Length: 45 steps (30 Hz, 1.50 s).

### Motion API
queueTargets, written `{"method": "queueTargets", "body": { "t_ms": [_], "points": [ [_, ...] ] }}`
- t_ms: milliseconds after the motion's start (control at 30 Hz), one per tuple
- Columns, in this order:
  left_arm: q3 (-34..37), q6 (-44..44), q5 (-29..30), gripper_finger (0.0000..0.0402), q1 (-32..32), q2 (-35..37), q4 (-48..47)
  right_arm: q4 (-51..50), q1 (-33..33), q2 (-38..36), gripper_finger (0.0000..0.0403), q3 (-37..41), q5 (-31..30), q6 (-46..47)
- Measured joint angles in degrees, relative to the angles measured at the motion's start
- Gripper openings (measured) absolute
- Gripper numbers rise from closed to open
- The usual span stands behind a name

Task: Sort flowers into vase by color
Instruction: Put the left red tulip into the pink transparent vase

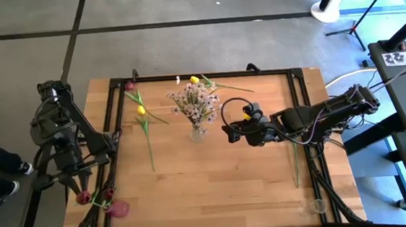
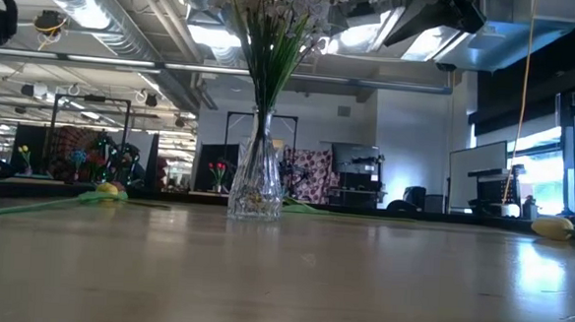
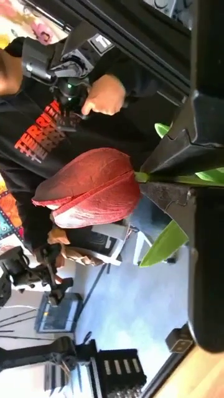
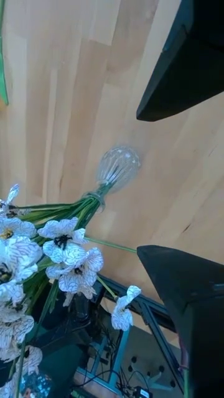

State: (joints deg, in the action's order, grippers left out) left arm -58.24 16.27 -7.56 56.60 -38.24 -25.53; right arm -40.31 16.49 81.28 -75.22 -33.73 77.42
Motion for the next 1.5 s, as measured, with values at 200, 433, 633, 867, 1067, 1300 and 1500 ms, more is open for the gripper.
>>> {"method": "queueTargets", "body": {
  "t_ms": [200,433,633,867,1067,1300,1500],
  "points": [
    [0.0,5.3,1.8,0.0038,0.0,0.1,-4.6,0.0,0.0,0.0,0.0344,0.0,4.1,-0.1],
    [0.0,12.5,3.2,0.0072,0.0,0.1,-7.5,-0.2,0.0,0.0,0.0344,0.0,6.4,0.1],
    [0.0,22.8,0.1,0.0089,0.0,-0.1,-7.8,-0.4,0.0,0.0,0.0344,0.0,6.4,-1.5],
    [0.0,34.5,-0.7,0.0105,-0.1,-1.0,-14.3,-0.6,0.0,0.0,0.0344,0.0,6.4,-4.5],
    [0.0,41.6,-1.0,0.0111,0.0,-1.6,-16.5,-1.1,0.0,0.0,0.0344,0.0,6.4,-6.0],
    [0.0,50.6,-2.5,0.0127,0.0,-2.2,-21.4,-2.7,0.0,0.0,0.0344,0.0,5.8,-7.8],
    [0.0,56.9,-2.0,0.0150,0.0,-2.3,-31.7,-2.7,0.0,0.0,0.0344,0.0,2.3,-12.1]
  ]
}}
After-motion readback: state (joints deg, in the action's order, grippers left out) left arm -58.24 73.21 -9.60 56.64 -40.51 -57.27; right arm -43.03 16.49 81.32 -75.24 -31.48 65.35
